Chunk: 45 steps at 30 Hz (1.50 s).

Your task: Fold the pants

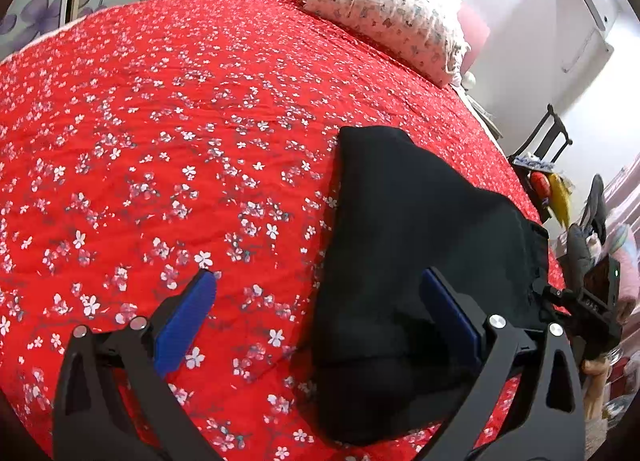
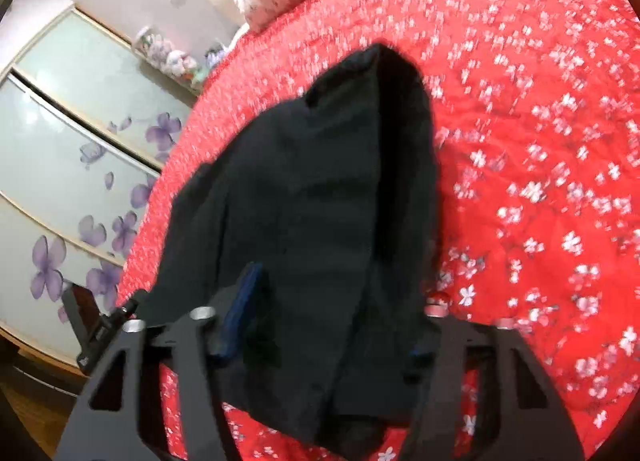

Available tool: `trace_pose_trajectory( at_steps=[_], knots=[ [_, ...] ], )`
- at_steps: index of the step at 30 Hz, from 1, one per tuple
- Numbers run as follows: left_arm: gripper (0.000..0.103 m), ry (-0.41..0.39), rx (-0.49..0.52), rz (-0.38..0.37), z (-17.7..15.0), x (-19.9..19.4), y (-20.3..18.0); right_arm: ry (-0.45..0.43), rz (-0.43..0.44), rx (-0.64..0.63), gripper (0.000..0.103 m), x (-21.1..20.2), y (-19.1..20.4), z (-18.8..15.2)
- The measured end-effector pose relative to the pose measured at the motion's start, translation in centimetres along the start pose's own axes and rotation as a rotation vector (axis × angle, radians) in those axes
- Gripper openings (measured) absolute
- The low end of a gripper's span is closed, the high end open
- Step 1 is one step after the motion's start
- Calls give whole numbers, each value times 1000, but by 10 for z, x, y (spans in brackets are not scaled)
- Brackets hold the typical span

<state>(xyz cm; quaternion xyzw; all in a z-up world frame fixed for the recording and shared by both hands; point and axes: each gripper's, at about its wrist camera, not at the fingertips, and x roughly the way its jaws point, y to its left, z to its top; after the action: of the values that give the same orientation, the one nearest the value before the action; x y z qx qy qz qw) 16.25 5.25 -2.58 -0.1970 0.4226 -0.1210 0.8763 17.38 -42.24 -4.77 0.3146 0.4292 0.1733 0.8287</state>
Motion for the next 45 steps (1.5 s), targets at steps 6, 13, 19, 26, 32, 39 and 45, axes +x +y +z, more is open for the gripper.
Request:
trace_pose_trajectory(
  at_steps=[6,13,19,26,32,39,45],
  knots=[
    [101,38,-19,-26,21,5,6,-28,79,-31,42,-4,12,1],
    [101,207,-7,-102,37,42,1,-40,107,-91,42,-7,29,-2],
    [94,296,-10,-163,49,60,-6,-31,101,-66,41,-2,23,-1],
    [56,364,37,-202,56,71,-33,-32,114,-24,41,-2,15,-3],
    [10,301,71,-213,55,55,-42,-56,148,25,36,-5,11,-6],
    [8,218,75,-263,64,28,-51,-99,211,60,33,-13,11,1],
    [8,90,122,-294,86,4,-78,-166,269,43,32,-20,19,22]
  ],
)
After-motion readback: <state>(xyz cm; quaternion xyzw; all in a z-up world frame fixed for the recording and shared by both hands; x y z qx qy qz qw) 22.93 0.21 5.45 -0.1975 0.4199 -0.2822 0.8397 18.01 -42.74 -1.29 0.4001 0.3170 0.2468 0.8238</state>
